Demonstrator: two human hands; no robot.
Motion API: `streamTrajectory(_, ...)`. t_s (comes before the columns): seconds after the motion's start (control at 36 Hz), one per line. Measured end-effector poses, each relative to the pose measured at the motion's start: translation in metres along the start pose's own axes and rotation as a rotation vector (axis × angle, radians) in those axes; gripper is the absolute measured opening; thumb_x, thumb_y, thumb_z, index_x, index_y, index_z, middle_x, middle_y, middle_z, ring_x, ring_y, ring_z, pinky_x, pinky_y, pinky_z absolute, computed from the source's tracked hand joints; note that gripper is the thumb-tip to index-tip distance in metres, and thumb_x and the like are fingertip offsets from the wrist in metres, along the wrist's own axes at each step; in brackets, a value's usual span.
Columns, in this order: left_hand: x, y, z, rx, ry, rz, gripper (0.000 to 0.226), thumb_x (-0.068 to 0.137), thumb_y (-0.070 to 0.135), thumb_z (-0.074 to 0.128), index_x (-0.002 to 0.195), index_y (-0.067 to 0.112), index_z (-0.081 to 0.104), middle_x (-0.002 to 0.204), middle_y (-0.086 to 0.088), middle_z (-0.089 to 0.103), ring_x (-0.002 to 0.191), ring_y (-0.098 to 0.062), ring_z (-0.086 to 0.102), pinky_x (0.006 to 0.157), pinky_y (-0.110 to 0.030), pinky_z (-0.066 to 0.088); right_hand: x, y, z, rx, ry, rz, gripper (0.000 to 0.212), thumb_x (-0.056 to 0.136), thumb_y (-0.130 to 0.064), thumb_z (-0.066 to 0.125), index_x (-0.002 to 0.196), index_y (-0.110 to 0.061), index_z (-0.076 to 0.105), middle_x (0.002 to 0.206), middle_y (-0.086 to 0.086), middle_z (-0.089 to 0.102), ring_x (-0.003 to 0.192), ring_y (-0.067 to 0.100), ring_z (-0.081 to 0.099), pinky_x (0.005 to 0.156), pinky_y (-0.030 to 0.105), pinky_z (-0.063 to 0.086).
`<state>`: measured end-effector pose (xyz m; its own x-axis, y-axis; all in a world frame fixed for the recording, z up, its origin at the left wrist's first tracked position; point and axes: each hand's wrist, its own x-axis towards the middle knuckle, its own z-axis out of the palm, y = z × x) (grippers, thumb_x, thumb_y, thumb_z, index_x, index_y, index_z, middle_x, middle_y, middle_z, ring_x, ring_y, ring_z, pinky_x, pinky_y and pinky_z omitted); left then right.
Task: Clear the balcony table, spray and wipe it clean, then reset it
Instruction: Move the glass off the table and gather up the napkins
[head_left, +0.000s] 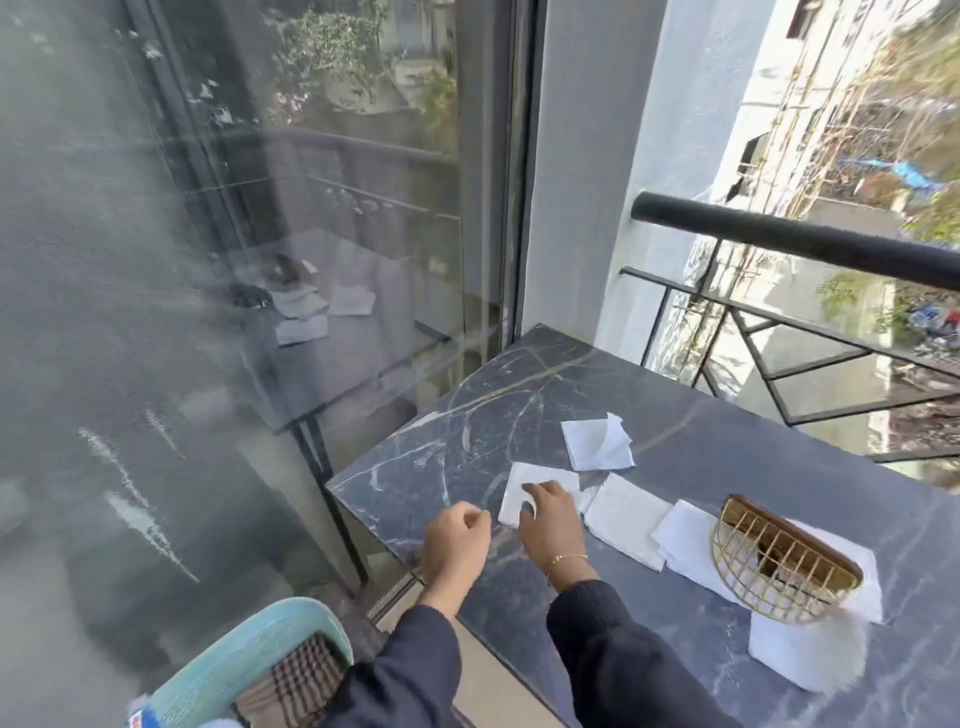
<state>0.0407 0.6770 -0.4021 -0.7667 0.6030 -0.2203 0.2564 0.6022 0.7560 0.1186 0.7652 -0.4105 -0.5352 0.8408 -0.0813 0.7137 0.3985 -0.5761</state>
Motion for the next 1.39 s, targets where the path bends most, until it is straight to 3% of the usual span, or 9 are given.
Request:
streamTrajectory(0.19,0.061,0.033,0.041,0.072,-0.097,0.0,0.021,0.09,0.02,0.049,0.097,0.016,0.068,0.105,-0.003,0.07,0.102,-0.026,0.061,0.08,-0.028,0.046,0.073,0.042,-0.02,-0.255,-0.097,0.052,0.052,0.091,-0.01,0.039,0.141,-0.023,0.034,0.149,-0.002,0.031,0.132,0.028,0.031,0.101,0.037,0.039)
streamTrajectory(0.44,0.113,0.052,0.076,0.04,-0.162,-0.003,0.031,0.088,0.023,0.05,0.112,0.011,0.065,0.116,-0.011,0.067,0.11,-0.028,0.06,0.089,-0.034,0.047,0.13,0.082,-0.035,-0.341,-0.092,0.173,0.047,0.096,-0.032,0.037,0.141,-0.035,0.028,0.139,0.0,0.042,0.129,0.031,0.033,0.099,0.038,0.036)
streamTrajectory(0.58,0.157,0.061,0.089,0.473,-0.2,0.262,0.052,0.1,0.026,0.038,0.15,0.018,0.025,0.161,0.003,0.014,0.142,-0.025,0.023,0.116,-0.034,0.019,0.154,0.084,-0.029,-0.415,-0.128,0.11,0.048,0.098,-0.039,0.028,0.144,-0.044,0.014,0.141,0.007,0.033,0.129,0.029,0.031,0.098,0.042,0.035)
streamTrajectory(0.67,0.182,0.066,0.098,0.645,-0.256,0.269,0.053,0.102,0.028,0.032,0.151,0.013,0.02,0.16,0.002,0.014,0.142,-0.025,0.021,0.114,-0.036,0.024,0.161,0.084,-0.02,-0.462,-0.109,0.114,0.051,0.096,-0.033,0.034,0.144,-0.038,0.018,0.138,0.008,0.035,0.125,0.029,0.036,0.095,0.045,0.037)
streamTrajectory(0.78,0.195,0.067,0.104,0.71,-0.17,0.255,0.045,0.101,0.028,0.034,0.144,0.012,0.035,0.151,0.003,0.032,0.135,-0.022,0.029,0.107,-0.037,0.033,0.165,0.083,-0.015,-0.469,0.056,0.116,0.042,0.063,-0.026,0.076,0.104,-0.024,0.066,0.091,0.01,0.061,0.078,0.032,0.06,0.059,0.043,0.048)
streamTrajectory(0.86,0.192,0.065,0.108,0.698,-0.119,0.278,0.042,0.101,0.029,0.036,0.14,0.016,0.042,0.149,0.006,0.035,0.134,-0.021,0.031,0.106,-0.035,0.033,0.169,0.092,-0.01,-0.462,0.109,0.103,0.039,0.038,-0.023,0.086,0.073,-0.019,0.069,0.067,0.009,0.058,0.055,0.029,0.056,0.044,0.036,0.045)
streamTrajectory(0.97,0.187,0.058,0.109,0.618,-0.107,0.332,0.036,0.099,0.022,0.041,0.134,0.021,0.051,0.146,0.012,0.04,0.131,-0.017,0.034,0.103,-0.032,0.032,0.172,0.088,-0.009,-0.455,0.104,0.15,0.031,0.047,-0.026,0.085,0.07,-0.017,0.066,0.071,0.01,0.058,0.061,0.03,0.056,0.049,0.038,0.044)
streamTrajectory(1.08,0.176,0.051,0.108,0.465,-0.135,0.436,0.035,0.096,0.01,0.039,0.12,0.021,0.063,0.131,0.014,0.056,0.12,-0.015,0.044,0.1,-0.026,0.033,0.172,0.076,-0.014,-0.334,0.002,0.209,0.03,0.092,-0.036,0.045,0.11,-0.016,0.059,0.118,0.01,0.049,0.109,0.031,0.046,0.086,0.042,0.039)
streamTrajectory(1.39,0.151,0.044,0.106,0.234,-0.369,0.393,0.03,0.086,-0.001,0.039,0.087,0.001,0.069,0.101,-0.01,0.067,0.106,-0.025,0.053,0.085,-0.021,0.037,0.164,0.057,-0.006,-0.12,-0.045,0.376,0.052,0.085,-0.054,0.052,0.118,-0.014,0.053,0.126,0.008,0.044,0.119,0.028,0.041,0.095,0.037,0.039)
